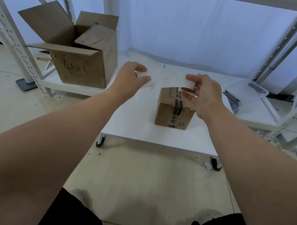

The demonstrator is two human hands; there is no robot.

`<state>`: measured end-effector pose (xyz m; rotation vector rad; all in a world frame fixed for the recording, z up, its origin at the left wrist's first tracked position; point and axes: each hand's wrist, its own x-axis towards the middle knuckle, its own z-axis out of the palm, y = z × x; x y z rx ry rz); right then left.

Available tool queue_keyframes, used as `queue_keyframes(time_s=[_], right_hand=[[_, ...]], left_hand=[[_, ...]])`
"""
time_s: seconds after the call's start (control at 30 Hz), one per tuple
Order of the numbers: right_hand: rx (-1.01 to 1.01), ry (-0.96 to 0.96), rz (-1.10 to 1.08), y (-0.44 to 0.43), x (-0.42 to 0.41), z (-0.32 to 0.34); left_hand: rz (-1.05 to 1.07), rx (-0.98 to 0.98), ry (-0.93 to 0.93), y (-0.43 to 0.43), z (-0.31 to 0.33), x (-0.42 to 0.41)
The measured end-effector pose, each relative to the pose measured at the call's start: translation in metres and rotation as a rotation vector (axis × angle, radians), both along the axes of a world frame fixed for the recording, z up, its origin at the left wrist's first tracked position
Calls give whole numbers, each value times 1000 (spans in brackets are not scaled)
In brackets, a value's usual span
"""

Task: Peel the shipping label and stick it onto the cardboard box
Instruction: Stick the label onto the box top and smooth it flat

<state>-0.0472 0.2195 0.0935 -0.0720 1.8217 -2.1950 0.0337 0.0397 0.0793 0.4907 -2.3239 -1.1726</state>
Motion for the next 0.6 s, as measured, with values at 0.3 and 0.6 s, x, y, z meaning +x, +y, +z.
queue_keyframes(time_s=[0.3, 0.6], right_hand=[[100, 123, -139, 7, -8, -5], [301, 505, -156, -9, 1, 4]], left_hand=[[-78, 356, 29, 2, -2, -3], [58, 370, -16, -2, -12, -11]])
